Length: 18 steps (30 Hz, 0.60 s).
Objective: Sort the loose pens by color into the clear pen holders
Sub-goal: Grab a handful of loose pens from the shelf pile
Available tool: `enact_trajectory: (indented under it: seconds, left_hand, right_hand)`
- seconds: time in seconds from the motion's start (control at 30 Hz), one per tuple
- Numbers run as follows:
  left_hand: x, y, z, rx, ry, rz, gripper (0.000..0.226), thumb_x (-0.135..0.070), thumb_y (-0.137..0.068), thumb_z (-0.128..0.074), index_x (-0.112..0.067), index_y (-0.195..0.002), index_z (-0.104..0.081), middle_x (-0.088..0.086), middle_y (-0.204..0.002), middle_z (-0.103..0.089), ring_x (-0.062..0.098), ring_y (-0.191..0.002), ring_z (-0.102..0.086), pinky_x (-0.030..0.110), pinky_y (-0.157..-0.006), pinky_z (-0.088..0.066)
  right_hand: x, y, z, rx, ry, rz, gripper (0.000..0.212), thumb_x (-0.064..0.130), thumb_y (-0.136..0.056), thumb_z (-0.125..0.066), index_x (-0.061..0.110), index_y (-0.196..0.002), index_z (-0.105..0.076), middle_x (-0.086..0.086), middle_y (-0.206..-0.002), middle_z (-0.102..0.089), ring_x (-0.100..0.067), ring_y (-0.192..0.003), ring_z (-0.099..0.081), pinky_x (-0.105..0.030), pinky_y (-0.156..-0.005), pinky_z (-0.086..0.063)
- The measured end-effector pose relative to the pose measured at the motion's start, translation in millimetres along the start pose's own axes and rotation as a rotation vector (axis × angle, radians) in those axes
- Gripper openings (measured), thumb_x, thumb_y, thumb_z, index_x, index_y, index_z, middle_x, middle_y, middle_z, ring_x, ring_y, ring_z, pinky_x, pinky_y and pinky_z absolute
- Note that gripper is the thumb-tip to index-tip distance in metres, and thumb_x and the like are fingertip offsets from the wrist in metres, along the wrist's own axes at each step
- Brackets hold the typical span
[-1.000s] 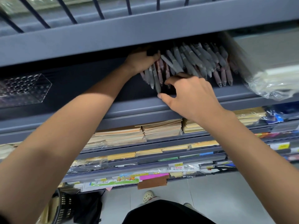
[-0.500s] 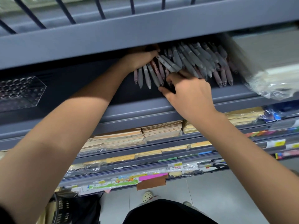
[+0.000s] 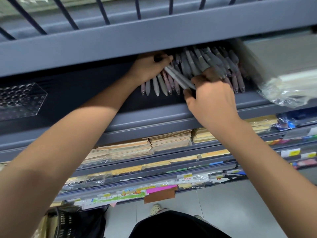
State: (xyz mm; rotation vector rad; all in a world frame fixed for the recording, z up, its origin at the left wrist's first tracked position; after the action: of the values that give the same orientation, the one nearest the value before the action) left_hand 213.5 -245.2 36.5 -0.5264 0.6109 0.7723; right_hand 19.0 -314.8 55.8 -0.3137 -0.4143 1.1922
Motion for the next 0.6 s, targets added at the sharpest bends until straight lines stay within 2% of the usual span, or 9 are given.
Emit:
enact_trajectory:
  seconds: [0.07, 0.17, 0.27, 0.37, 0.47, 0.53, 0.6]
  left_hand:
    - [-1.5, -0.2, 2.5, -0.036, -0.015, -0.025, 0.028, -0.037, -0.099, -0.059, -0.014, -0.109, -0.072, -0.003, -0.108, -0.068, 0.013, -0.11, -0.061, 0.014, -0.088, -0.043]
    - [0.0, -1.5, 10.0, -0.117, 0.011, -0.006, 0.037, -0.032, -0.1, -0.058, -0.008, -0.128, -0.066, 0.007, -0.131, -0.065, 0.019, -0.125, -0.057, 0.025, -0.108, -0.04]
    - [6.5, -1.4, 24.9, -0.247, 0.09, 0.062, 0.038, -0.028, -0.102, -0.055, -0.009, -0.135, -0.06, 0.008, -0.142, -0.058, 0.019, -0.133, -0.05, 0.025, -0.114, -0.031]
    - [12.6, 2.0, 20.5, -0.205, 0.128, 0.14, 0.039, -0.038, -0.101, -0.053, -0.017, -0.133, -0.063, 0.001, -0.139, -0.061, 0.011, -0.127, -0.053, 0.013, -0.104, -0.035]
    - [11.7, 10.2, 15.8, -0.175, 0.212, 0.152, 0.033, -0.041, -0.096, -0.061, -0.023, -0.122, -0.069, -0.011, -0.123, -0.065, -0.002, -0.109, -0.057, -0.006, -0.078, -0.035]
    - [8.6, 11.6, 13.2, -0.135, 0.166, 0.134, 0.032, -0.048, -0.093, -0.062, -0.027, -0.116, -0.071, -0.012, -0.117, -0.068, 0.001, -0.107, -0.061, -0.004, -0.075, -0.037]
    - [5.8, 11.0, 6.6, -0.054, 0.08, 0.122, 0.037, -0.058, -0.09, -0.059, -0.031, -0.113, -0.071, -0.008, -0.116, -0.07, 0.007, -0.109, -0.063, 0.007, -0.081, -0.043]
  right_hand:
    - [7.4, -1.9, 2.3, -0.035, -0.013, 0.023, 0.03, 0.035, -0.091, -0.06, 0.009, -0.104, -0.065, -0.016, -0.117, -0.058, -0.039, -0.075, -0.063, -0.032, -0.061, -0.034]
    - [15.4, -6.5, 2.3, -0.06, -0.032, 0.028, 0.036, 0.046, -0.095, -0.052, 0.013, -0.103, -0.064, -0.014, -0.09, -0.068, -0.037, -0.077, -0.065, -0.031, -0.059, -0.036]
    - [22.4, -15.6, -3.5, -0.036, -0.073, -0.005, 0.043, 0.053, -0.096, -0.047, 0.015, -0.098, -0.066, -0.013, -0.083, -0.069, -0.035, -0.082, -0.065, -0.032, -0.062, -0.037]
    - [31.5, -21.3, -9.7, -0.009, -0.129, -0.016, 0.043, 0.057, -0.094, -0.049, 0.018, -0.097, -0.066, -0.011, -0.085, -0.069, -0.034, -0.083, -0.065, -0.03, -0.062, -0.035]
    - [35.0, -15.9, -17.9, 0.051, -0.296, 0.025, 0.036, 0.052, -0.092, -0.054, 0.021, -0.104, -0.068, -0.003, -0.098, -0.07, -0.028, -0.093, -0.063, -0.03, -0.07, -0.046]
    - [29.2, -9.3, -12.4, 0.009, -0.353, 0.061, 0.029, 0.04, -0.093, -0.059, 0.019, -0.109, -0.069, -0.003, -0.105, -0.068, -0.027, -0.099, -0.063, -0.032, -0.078, -0.051]
    - [23.2, -3.8, -9.8, -0.002, -0.352, 0.109, 0.028, 0.03, -0.093, -0.06, 0.017, -0.116, -0.069, -0.005, -0.109, -0.068, -0.028, -0.104, -0.062, -0.036, -0.085, -0.053]
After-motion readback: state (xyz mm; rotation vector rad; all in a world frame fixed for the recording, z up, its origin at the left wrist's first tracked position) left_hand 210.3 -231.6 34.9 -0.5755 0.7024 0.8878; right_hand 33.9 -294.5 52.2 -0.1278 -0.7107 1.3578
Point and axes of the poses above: each hand's wrist, its own y-axis away from the middle knuckle, its own z-axis out of the back of the hand, x = y × z, the point moved 10 cm from there along -y, towards the middle knuckle
